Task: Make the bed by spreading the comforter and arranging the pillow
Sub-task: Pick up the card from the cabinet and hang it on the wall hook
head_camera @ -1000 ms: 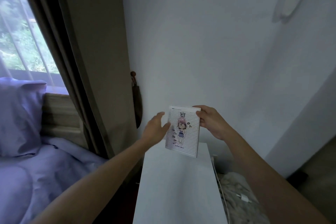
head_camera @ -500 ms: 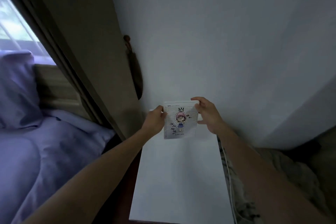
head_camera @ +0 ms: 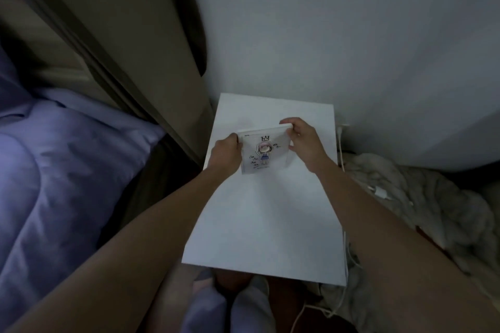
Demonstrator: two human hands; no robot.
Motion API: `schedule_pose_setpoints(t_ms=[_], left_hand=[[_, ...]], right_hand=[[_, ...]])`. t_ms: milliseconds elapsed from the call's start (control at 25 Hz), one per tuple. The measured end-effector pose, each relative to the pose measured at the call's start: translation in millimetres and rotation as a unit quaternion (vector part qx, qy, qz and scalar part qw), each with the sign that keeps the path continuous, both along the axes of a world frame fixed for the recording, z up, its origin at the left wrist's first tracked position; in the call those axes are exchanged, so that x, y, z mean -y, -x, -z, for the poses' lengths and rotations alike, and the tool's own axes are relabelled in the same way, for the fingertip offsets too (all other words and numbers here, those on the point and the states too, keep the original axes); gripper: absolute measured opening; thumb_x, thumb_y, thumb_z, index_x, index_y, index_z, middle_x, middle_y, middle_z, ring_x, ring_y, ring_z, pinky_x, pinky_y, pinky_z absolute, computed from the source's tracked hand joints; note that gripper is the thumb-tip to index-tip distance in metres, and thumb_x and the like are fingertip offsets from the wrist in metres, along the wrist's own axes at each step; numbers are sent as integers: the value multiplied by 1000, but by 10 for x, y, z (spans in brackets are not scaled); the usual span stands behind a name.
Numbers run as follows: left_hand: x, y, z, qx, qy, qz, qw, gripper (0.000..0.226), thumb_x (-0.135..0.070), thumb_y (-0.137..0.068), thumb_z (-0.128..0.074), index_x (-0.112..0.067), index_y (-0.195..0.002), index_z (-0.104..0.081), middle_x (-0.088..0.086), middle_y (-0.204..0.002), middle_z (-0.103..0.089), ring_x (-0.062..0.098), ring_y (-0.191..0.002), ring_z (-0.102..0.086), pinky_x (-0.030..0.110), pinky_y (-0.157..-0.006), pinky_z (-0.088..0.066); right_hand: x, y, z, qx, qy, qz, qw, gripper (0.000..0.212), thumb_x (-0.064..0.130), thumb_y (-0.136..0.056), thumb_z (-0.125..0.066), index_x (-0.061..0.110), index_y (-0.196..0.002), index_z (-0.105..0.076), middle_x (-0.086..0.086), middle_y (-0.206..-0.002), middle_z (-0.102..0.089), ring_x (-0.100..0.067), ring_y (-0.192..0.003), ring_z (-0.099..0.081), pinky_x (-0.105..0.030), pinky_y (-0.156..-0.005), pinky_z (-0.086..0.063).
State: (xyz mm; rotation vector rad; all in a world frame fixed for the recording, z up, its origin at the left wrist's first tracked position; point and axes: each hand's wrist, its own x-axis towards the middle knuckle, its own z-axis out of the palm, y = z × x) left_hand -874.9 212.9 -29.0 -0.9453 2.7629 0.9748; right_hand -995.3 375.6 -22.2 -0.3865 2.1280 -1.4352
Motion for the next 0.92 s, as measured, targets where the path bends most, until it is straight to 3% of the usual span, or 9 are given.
schedule_pose_setpoints(t_ms=[200, 480, 640, 800, 920], left_hand=[[-93, -89, 126, 12, 4, -8, 1000, 24, -20, -98, -37, -4, -104, -53, 21, -96, -66, 40, -87, -60, 42, -72, -50], [-180, -196, 30, 23, -23, -3, 999, 30, -26, -96, -39, -7, -118, -48, 19, -113, -65, 40, -96, -61, 47, -80, -54], [-228, -225, -43, 33, -57, -19, 998, 34, -22, -95, -43, -12, -127, -44, 12, -126, -63, 36, -110, -59, 46, -88, -52], [-221, -197, -77, 47, -71, -24, 996, 42, -19, -92, -43, -13, -133, -39, 15, -129, -60, 37, -108, -59, 46, -84, -54], [-235, -168, -91, 57, -71, -20, 996, 42, -18, -92, -43, -10, -133, -38, 17, -129, -58, 37, -108, -59, 44, -84, -54]], right_hand=[[-62, -49, 116, 12, -8, -9, 1000, 31, 18, -91, -48, 45, -91, -64, 13, -106, -65, -21, -112, -57, -53, -100, -45], [-72, -150, -49, -26, -84, -30, 996, 41, 7, -90, -49, 19, -129, -53, 0, -127, -58, -12, -105, -52, -21, -87, -35], [-94, -160, -65, -13, -101, -27, 994, 55, 5, -89, -50, 19, -141, -41, -3, -137, -53, -19, -123, -52, -25, -98, -38], [-87, -136, -83, 17, -117, -43, 992, 63, 8, -88, -53, 19, -146, -31, -3, -144, -47, -21, -130, -47, -35, -108, -37], [-96, -141, -87, 17, -126, -49, 991, 64, 10, -89, -53, 20, -148, -29, -2, -145, -45, -21, -131, -45, -34, -106, -36]])
